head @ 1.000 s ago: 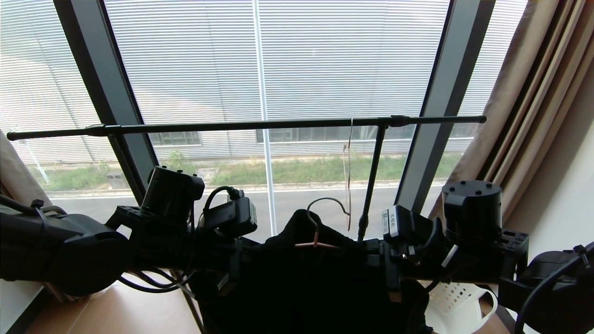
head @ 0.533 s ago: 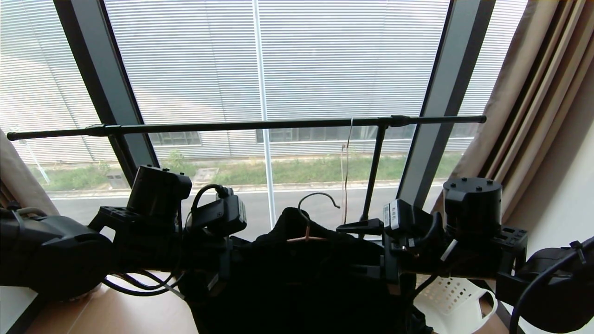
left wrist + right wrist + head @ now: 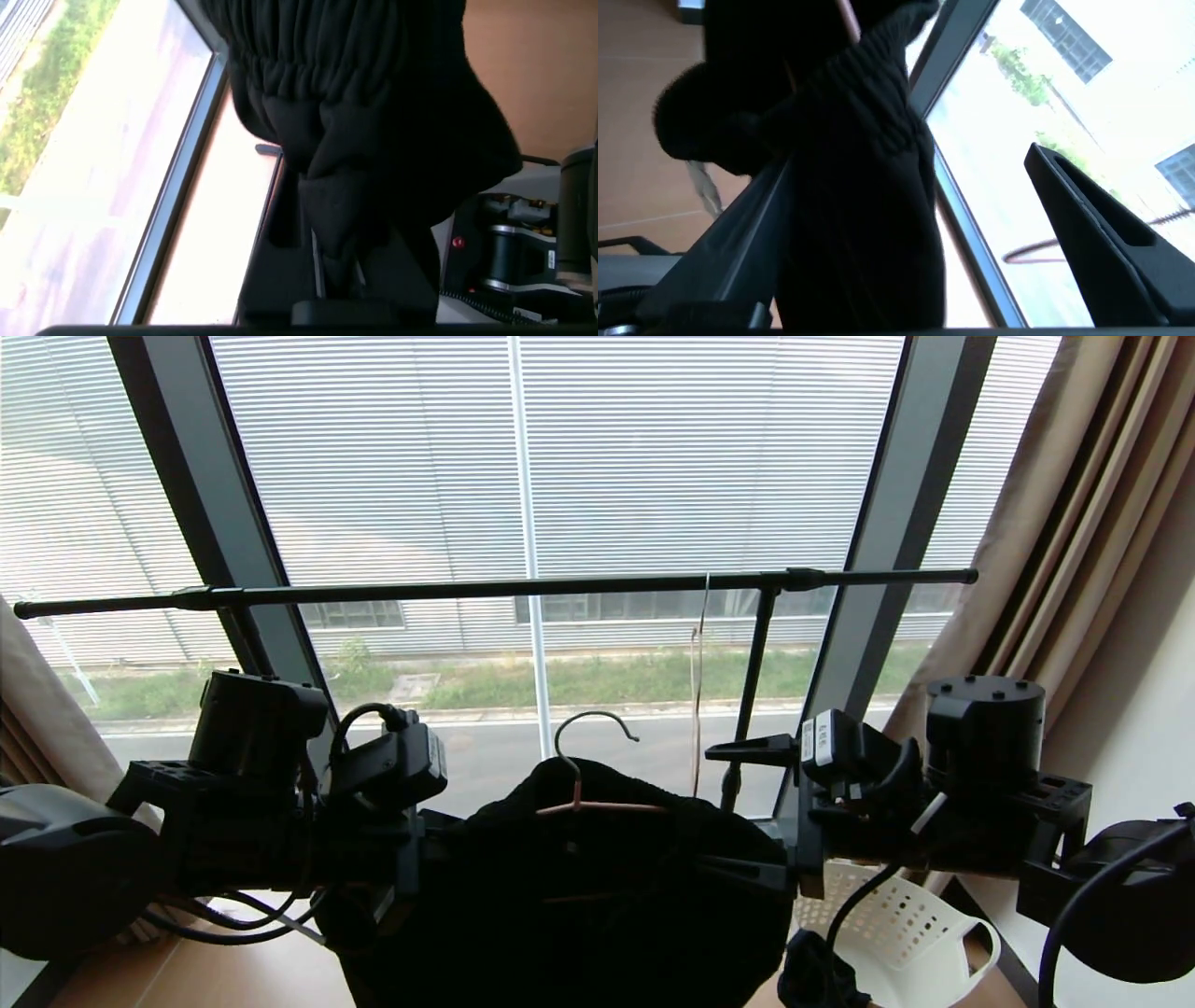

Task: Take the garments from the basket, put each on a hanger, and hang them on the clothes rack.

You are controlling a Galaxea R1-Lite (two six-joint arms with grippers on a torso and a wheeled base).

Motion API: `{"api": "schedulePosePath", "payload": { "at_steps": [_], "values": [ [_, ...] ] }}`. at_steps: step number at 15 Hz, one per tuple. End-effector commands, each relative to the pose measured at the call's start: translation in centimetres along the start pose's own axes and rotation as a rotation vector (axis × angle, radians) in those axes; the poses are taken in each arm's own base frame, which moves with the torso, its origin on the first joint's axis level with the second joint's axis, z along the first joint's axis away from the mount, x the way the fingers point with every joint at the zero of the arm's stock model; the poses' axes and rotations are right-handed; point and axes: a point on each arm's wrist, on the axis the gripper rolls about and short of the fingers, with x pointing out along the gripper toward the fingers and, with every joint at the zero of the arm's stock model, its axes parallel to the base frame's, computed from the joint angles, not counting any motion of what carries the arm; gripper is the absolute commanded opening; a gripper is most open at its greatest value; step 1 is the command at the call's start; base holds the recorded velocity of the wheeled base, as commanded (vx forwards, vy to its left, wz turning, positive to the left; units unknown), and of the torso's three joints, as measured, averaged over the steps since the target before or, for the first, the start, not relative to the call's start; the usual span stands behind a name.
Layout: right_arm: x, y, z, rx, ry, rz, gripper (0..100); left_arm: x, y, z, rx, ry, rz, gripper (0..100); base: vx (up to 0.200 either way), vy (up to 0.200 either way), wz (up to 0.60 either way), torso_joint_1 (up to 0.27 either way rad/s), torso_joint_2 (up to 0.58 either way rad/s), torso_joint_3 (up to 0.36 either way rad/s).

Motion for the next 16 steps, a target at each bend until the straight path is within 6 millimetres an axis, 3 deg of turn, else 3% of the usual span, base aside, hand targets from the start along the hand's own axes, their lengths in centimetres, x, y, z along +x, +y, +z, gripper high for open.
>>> {"api": "schedulePosePath", "payload": {
  "at_steps": [1, 4, 7, 12, 16],
  "values": [
    [-0.5, 0.0, 0.4, -0.009, -0.013, -0.004, 100, -1.5, -0.2, 0.1, -0.031, -0.011, 0.041, 0, 0.000, 0.000, 0.00, 0.000, 0.00, 0.000],
    [-0.2, -0.1, 0.2, -0.004, -0.008, -0.001, 100, -3.1, -0.8, 0.7, -0.089, -0.039, 0.074, 0, 0.000, 0.000, 0.00, 0.000, 0.00, 0.000],
    [-0.4, -0.4, 0.3, -0.002, -0.012, -0.011, 100, -4.7, -1.4, -0.2, -0.120, -0.066, 0.073, 0, 0.000, 0.000, 0.00, 0.000, 0.00, 0.000],
    [-2.3, -2.7, 0.1, 0.064, -0.064, -0.014, 100, -6.0, -2.5, -0.6, -0.237, -0.075, 0.097, 0, 0.000, 0.000, 0.00, 0.000, 0.00, 0.000],
    [-2.2, -3.6, -0.8, 0.087, -0.067, 0.012, 100, -7.2, -3.4, -1.0, -0.219, -0.110, 0.158, 0, 0.000, 0.000, 0.00, 0.000, 0.00, 0.000]
  ]
}}
